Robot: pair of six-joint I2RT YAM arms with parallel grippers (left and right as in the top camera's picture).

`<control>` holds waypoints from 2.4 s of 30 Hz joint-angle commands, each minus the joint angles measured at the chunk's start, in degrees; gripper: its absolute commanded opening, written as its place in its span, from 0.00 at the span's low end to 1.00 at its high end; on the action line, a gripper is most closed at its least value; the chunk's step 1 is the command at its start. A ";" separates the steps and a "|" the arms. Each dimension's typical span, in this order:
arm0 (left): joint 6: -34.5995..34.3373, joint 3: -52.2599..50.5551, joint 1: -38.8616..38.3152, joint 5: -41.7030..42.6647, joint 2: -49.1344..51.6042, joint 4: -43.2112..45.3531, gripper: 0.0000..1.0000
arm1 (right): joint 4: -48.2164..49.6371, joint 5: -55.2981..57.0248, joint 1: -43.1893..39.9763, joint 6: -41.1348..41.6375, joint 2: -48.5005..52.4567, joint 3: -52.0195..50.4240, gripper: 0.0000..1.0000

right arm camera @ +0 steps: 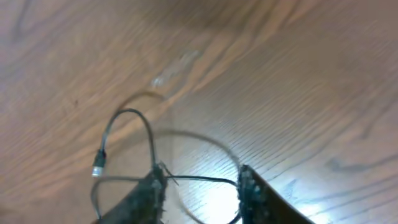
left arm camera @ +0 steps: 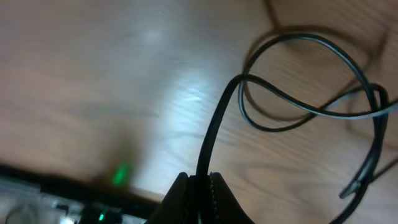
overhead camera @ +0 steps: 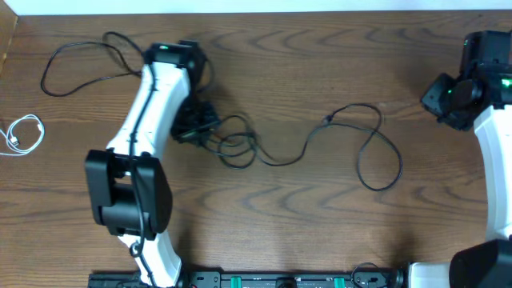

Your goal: Untangle cables

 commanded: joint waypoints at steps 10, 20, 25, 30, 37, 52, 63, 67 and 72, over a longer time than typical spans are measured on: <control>-0.81 -0.17 -10.29 -5.86 0.35 7.39 0.15 | -1.16 -8.44 6.58 -8.44 4.17 0.26 0.77; -2.43 -0.17 -9.62 0.33 0.35 6.73 0.91 | -1.42 -8.66 15.50 -13.70 4.74 0.26 0.99; -3.80 -0.17 -8.24 13.40 0.35 6.32 0.92 | -1.62 -7.48 20.81 -18.03 5.49 0.11 0.99; -2.25 -0.17 -9.16 25.31 0.35 6.21 0.92 | -0.02 -3.34 22.27 -11.30 6.14 0.04 0.99; -5.70 -0.17 -16.00 24.24 0.35 7.21 0.92 | 3.08 -2.47 21.09 -5.31 6.16 0.04 0.99; -36.61 -0.20 -36.04 -9.27 0.35 14.47 0.92 | 1.68 0.22 16.92 -5.33 6.16 0.00 0.99; -53.07 -3.63 -45.75 -19.32 1.42 29.49 0.90 | 1.42 0.24 16.79 -5.35 6.16 0.00 0.99; -59.63 -6.03 -45.13 -20.17 2.54 29.53 0.91 | 0.50 0.28 16.70 -5.38 6.16 0.00 0.99; -60.15 -7.30 -42.25 -20.15 3.21 29.51 0.91 | 0.28 0.33 14.62 -5.27 6.16 0.00 0.99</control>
